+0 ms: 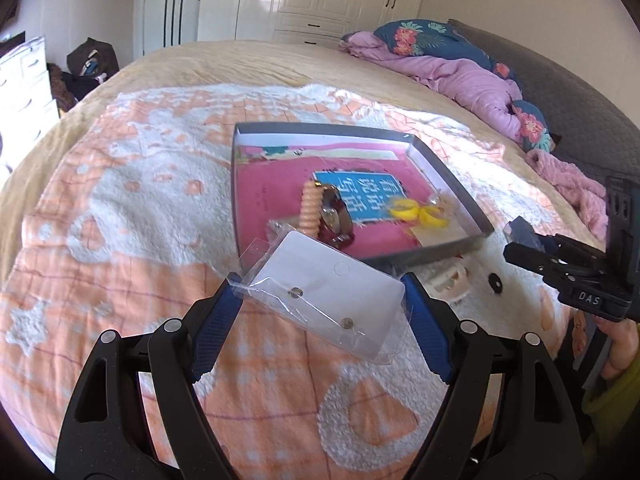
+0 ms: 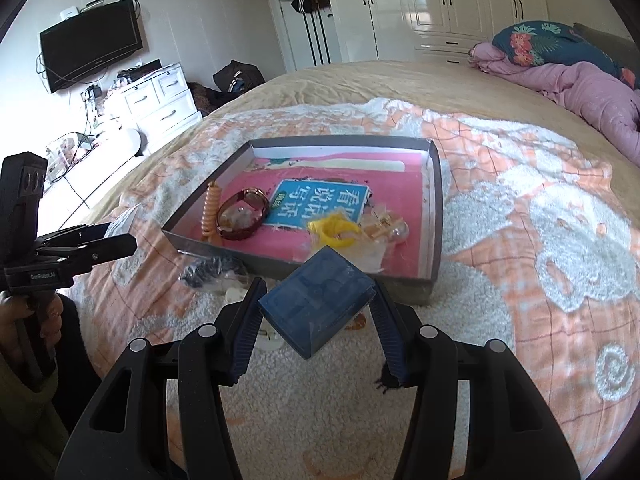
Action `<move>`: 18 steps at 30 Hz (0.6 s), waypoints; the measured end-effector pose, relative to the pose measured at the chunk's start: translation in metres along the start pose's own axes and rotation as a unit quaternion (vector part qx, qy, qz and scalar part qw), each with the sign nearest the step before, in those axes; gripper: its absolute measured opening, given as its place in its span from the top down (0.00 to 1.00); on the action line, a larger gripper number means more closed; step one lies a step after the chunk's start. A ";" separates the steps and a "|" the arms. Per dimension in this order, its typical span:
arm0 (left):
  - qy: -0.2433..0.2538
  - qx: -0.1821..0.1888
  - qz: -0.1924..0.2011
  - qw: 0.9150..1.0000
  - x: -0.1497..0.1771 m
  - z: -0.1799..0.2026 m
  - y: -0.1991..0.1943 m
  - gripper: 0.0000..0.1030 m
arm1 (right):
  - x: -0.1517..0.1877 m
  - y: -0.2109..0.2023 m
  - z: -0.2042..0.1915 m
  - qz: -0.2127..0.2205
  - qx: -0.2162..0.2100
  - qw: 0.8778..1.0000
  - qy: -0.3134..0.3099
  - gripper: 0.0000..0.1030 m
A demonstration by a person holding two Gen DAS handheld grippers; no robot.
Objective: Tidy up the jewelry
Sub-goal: 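Grasp the blue plastic box with the right gripper while the left lifts the card bag, then carry the card bag with the left gripper over the box while the right carries the blue box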
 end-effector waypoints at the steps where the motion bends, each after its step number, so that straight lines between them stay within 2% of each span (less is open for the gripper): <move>1: -0.001 -0.001 0.001 1.000 -0.003 -0.001 0.002 0.30 | -0.003 0.001 -0.001 0.002 0.000 1.000 -0.002 0.50; 9: 0.007 -0.010 0.015 1.000 -0.018 -0.001 0.008 0.30 | -0.027 0.008 -0.005 0.017 0.004 1.000 -0.017 0.50; 18: 0.005 -0.024 0.007 1.000 -0.029 -0.012 0.032 0.30 | -0.045 0.019 -0.003 0.027 0.008 0.999 -0.024 0.50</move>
Point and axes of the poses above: each gripper's, at about its wrist camera, not at the fingertips, and y roughly the way its jaws point, z to its right, x to its underside, the point moved 6 cm from there along y, roughly the way its jaws point, and after that the axes turned 4 degrees about -x, right-handed, at the moved point
